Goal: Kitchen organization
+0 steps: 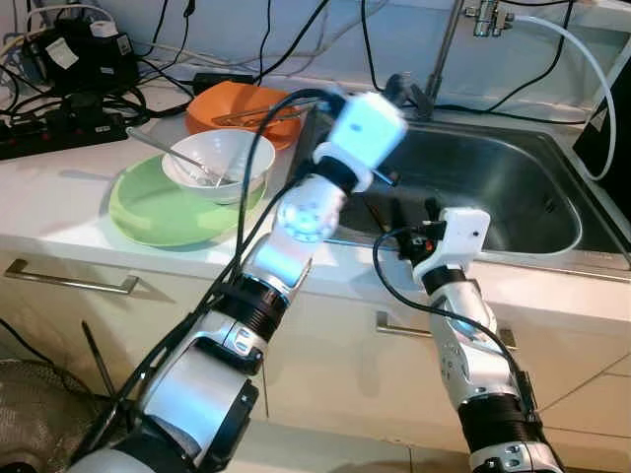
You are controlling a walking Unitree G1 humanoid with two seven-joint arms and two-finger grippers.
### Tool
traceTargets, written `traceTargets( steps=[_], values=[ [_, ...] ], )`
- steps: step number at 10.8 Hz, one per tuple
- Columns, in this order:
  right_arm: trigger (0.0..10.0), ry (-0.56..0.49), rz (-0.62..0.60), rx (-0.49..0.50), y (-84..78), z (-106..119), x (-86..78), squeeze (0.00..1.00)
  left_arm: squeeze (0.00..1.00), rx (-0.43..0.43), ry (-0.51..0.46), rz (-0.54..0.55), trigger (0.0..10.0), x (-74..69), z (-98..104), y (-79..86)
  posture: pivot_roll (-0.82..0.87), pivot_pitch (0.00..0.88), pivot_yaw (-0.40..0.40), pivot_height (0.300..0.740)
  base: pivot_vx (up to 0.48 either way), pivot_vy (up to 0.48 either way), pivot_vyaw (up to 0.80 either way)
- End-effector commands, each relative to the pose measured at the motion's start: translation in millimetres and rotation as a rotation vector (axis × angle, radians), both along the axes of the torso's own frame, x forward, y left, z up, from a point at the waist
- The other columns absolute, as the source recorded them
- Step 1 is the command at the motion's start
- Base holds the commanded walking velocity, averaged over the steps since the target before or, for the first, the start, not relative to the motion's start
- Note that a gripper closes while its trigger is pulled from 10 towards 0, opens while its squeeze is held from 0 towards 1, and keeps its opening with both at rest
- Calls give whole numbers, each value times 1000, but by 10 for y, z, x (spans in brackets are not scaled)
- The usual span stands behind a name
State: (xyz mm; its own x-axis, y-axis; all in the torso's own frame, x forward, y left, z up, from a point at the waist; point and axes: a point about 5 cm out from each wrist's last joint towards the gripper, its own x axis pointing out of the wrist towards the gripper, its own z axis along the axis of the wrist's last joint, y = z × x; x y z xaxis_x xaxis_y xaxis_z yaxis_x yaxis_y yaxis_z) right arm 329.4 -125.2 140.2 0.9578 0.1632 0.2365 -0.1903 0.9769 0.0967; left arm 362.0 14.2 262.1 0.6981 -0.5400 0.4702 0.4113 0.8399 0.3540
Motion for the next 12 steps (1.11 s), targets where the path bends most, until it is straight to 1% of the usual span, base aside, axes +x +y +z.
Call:
traceTargets(
  steps=[1, 2, 3, 4, 6, 9, 10, 12],
  values=[
    [10000, -49, 31, 1, 21, 147, 24, 1000, 0, -62, 35, -41, 10000, -11, 28, 15, 170, 0, -31, 740, 0, 0, 0],
    [10000, -73, 44, -19, 59, 208, 30, 1000, 0, -102, 55, -83, 10000, -7, 16, 27, 171, 0, -32, 740, 0, 0, 0],
    [10000, -84, 49, -22, 81, 242, 35, 227, 0, -112, 51, -101, 10000, -12, 7, 38, 171, 0, -32, 740, 0, 0, 0],
    [10000, -103, 67, -19, 127, 302, 41, 0, 0, -132, 102, -132, 10000, -15, -16, 54, 175, 0, -32, 740, 0, 0, 0],
    [10000, -119, 91, -21, 195, 362, 60, 0, 0, -145, 187, -174, 10000, 7, -65, 40, 175, 0, -34, 740, 0, 0, 0],
    [10000, -134, 107, -20, 247, 425, 87, 0, 0, -158, 247, -224, 10000, 8, -122, 20, 178, 0, -34, 740, 0, 0, 0],
    [10000, -136, 116, -19, 275, 431, 94, 0, 0, -144, 260, -258, 10000, -14, -138, -2, 180, 0, -35, 740, 0, 0, 0],
    [10000, -133, 120, -19, 304, 436, 113, 0, 0, -147, 288, -306, 10000, -41, -150, -30, 180, 0, -35, 740, 0, 0, 0]
  ],
)
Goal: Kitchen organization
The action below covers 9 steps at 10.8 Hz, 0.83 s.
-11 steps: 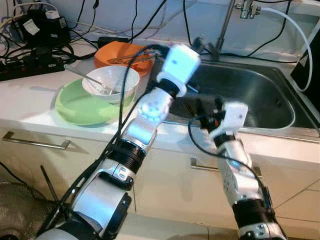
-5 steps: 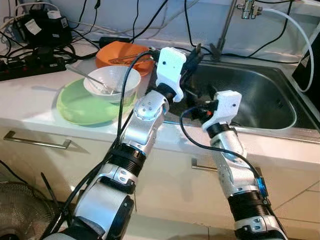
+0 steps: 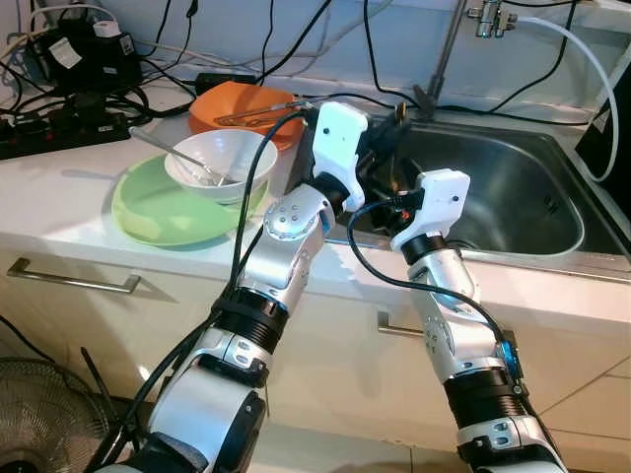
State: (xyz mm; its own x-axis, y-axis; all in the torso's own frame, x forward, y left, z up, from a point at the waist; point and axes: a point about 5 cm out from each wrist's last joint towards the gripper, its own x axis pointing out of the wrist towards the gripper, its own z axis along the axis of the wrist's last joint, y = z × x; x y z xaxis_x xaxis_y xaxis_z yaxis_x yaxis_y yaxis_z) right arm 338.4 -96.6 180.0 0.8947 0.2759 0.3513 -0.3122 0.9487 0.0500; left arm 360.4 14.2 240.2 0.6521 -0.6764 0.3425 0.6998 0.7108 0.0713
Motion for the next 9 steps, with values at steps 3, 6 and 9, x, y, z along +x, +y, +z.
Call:
traceTargets(
  steps=[3, 6, 9],
  values=[
    [10000, 4, 8, -7, 51, 17, 45, 0, 0, -15, -11, -54, 10000, -50, 66, -28, 188, 0, -36, 740, 0, 0, 0],
    [0, 11, 26, 2, 99, -3, 48, 0, 0, -22, -16, -66, 10000, -58, 97, 10, 195, 0, -40, 740, 0, 0, 0],
    [0, 22, 14, -1, 83, -30, 67, 0, 0, -13, -11, -58, 10000, -62, 77, 35, 196, 0, -44, 740, 0, 0, 0]
  ],
)
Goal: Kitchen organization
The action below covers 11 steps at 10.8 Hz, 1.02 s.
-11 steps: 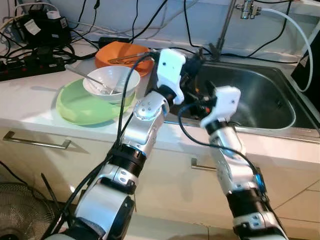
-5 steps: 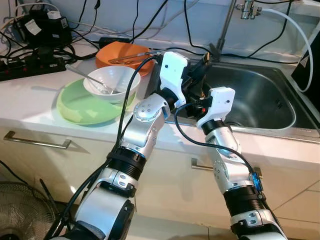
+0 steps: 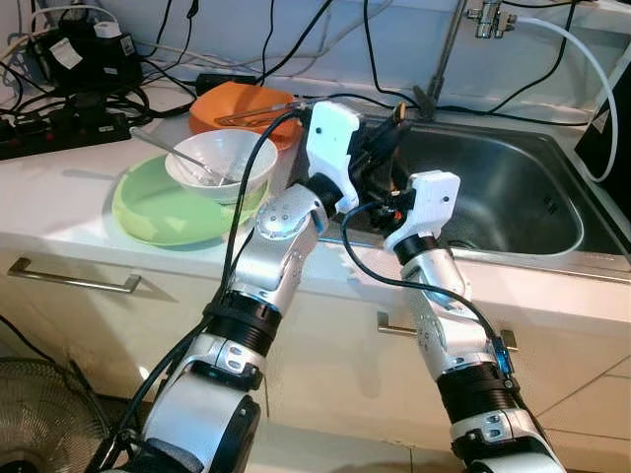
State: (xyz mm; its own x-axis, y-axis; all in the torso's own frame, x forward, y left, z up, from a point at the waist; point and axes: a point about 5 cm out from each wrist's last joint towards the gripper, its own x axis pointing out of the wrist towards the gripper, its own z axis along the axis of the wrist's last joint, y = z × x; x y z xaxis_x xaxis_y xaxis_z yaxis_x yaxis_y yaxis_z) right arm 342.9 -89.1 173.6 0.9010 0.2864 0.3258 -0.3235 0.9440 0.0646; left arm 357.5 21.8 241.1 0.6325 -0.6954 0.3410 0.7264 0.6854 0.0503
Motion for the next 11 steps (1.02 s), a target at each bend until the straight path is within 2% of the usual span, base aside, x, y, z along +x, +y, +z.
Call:
traceTargets(
  steps=[1, 8, 10, 11],
  values=[
    [0, -6, -3, -6, -5, 30, 26, 0, 0, 0, -26, -24, 10000, -36, 63, -40, 197, 0, -44, 740, 0, 0, 0],
    [0, -12, -8, 15, -14, 25, 26, 0, 0, -12, -19, -21, 10000, -34, 81, -3, 202, 0, -46, 740, 0, 0, 0],
    [0, -19, -2, 25, 0, 49, 24, 0, 0, 15, -25, -10, 10000, -34, 59, -12, 199, 0, -45, 740, 0, 0, 0],
    [0, -26, 5, 46, 5, 88, 22, 0, 0, 78, -45, 6, 10000, -31, 8, -14, 198, 0, -43, 740, 0, 0, 0]
  ],
)
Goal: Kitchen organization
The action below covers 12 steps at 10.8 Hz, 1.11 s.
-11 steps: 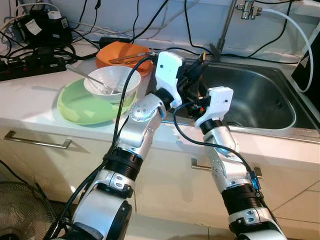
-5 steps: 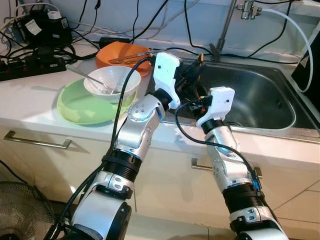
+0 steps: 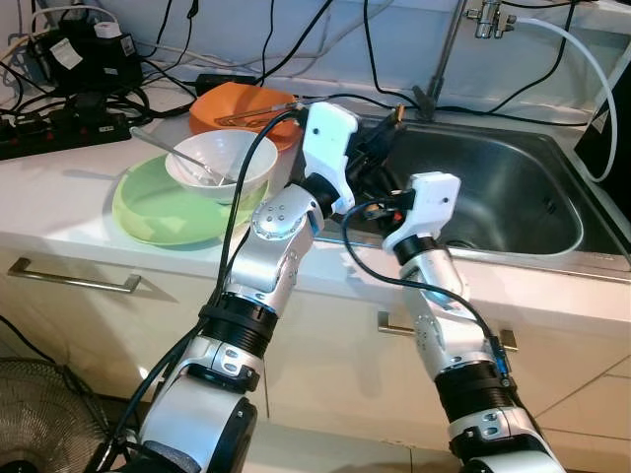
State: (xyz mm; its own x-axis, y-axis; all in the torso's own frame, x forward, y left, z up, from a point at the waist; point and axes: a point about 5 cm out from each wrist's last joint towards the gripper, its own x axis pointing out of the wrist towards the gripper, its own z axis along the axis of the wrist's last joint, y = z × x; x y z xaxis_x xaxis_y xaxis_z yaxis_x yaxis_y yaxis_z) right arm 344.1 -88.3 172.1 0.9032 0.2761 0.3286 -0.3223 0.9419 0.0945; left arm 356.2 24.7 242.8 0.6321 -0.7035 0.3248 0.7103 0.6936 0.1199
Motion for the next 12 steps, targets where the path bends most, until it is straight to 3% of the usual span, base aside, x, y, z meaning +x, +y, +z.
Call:
traceTargets(
  steps=[1, 4, 5, 8, 9, 12],
  values=[
    [0, -35, 7, 27, 4, 128, 10, 0, 0, 42, -11, -8, 10000, -16, -28, -50, 194, 0, -40, 740, 0, 0, 0],
    [0, -39, 19, 41, 38, 147, -13, 0, 0, 94, -27, 23, 10000, -9, -84, -66, 193, 0, -38, 740, 0, 0, 0],
    [0, -37, 20, 42, 36, 145, -15, 0, 1000, 93, -23, 40, 10000, 12, -87, -42, 194, 0, -38, 740, 0, 0, 0],
    [0, -34, 18, 42, 26, 142, -16, 0, 1000, 73, -15, 98, 10000, 71, -59, 35, 194, 0, -35, 740, 0, 0, 0],
    [0, -34, 18, 43, 25, 143, -15, 0, 0, 73, -15, 114, 10000, 86, -57, 59, 194, 0, -34, 740, 0, 0, 0],
    [0, -22, 13, 42, 9, 107, -17, 0, 0, -13, 15, 171, 10000, 158, 8, 216, 201, 0, -35, 740, 0, 0, 0]
  ],
)
